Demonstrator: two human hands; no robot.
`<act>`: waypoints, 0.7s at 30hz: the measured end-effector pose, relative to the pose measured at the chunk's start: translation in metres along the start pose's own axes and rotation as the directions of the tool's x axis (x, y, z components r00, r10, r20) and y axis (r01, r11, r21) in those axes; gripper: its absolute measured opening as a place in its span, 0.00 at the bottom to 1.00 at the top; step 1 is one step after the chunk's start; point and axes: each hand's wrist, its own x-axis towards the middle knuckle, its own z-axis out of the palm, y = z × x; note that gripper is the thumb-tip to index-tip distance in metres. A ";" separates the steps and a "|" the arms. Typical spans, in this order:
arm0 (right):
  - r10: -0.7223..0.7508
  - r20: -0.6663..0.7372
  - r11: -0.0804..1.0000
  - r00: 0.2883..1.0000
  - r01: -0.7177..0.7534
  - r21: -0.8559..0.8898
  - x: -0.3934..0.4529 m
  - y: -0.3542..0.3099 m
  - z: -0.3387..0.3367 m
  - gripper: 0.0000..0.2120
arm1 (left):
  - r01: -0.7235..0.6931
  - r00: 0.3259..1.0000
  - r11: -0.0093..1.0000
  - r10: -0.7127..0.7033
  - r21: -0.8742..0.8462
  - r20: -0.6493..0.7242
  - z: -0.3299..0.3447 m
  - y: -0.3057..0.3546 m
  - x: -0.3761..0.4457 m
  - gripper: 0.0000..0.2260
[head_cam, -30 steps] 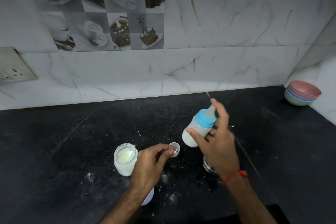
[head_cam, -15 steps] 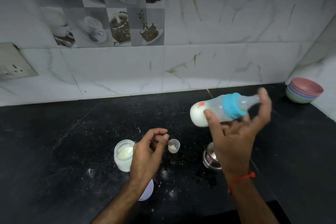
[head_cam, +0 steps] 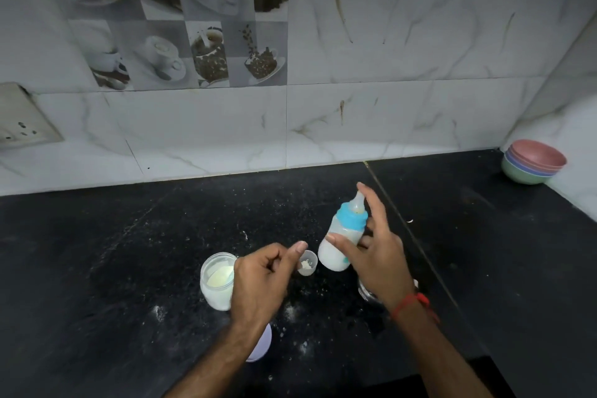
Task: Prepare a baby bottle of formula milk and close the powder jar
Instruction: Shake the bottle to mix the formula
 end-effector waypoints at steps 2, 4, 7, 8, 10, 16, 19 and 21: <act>0.025 -0.066 0.999 0.998 -0.022 0.046 -0.001 0.003 -0.001 0.43 | -0.062 0.998 0.997 0.063 0.040 -0.008 -0.001 0.001 0.002 0.16; 0.033 -0.117 0.994 0.993 -0.021 0.106 0.000 -0.001 -0.003 0.43 | -0.049 0.999 0.997 0.049 0.062 0.010 -0.002 -0.001 0.005 0.05; 0.039 -0.156 0.989 0.987 -0.016 0.147 0.003 -0.008 -0.005 0.43 | -0.012 1.000 0.997 0.011 0.082 0.012 -0.002 -0.007 0.006 0.06; 0.038 -0.171 0.991 0.985 -0.014 0.136 0.003 -0.009 -0.006 0.43 | 0.003 0.999 0.995 -0.007 0.104 0.033 -0.002 -0.006 0.006 0.04; 0.045 -0.172 0.989 0.984 -0.019 0.148 0.001 -0.010 -0.006 0.44 | 0.017 0.998 0.984 -0.027 0.179 0.054 -0.002 -0.010 0.005 0.17; 0.040 -0.160 0.988 0.986 -0.015 0.154 -0.002 -0.008 -0.006 0.44 | -0.056 0.978 0.977 0.012 0.207 0.208 0.000 -0.013 -0.003 0.22; 0.039 -0.170 0.983 0.985 -0.007 0.186 -0.003 -0.015 -0.009 0.44 | 0.066 0.973 0.980 -0.106 0.189 0.205 0.001 -0.008 -0.004 0.08; 0.014 -0.223 0.957 0.975 0.051 0.284 -0.004 -0.027 -0.012 0.45 | 0.059 0.977 0.966 -0.108 0.254 0.183 -0.001 -0.007 -0.005 0.05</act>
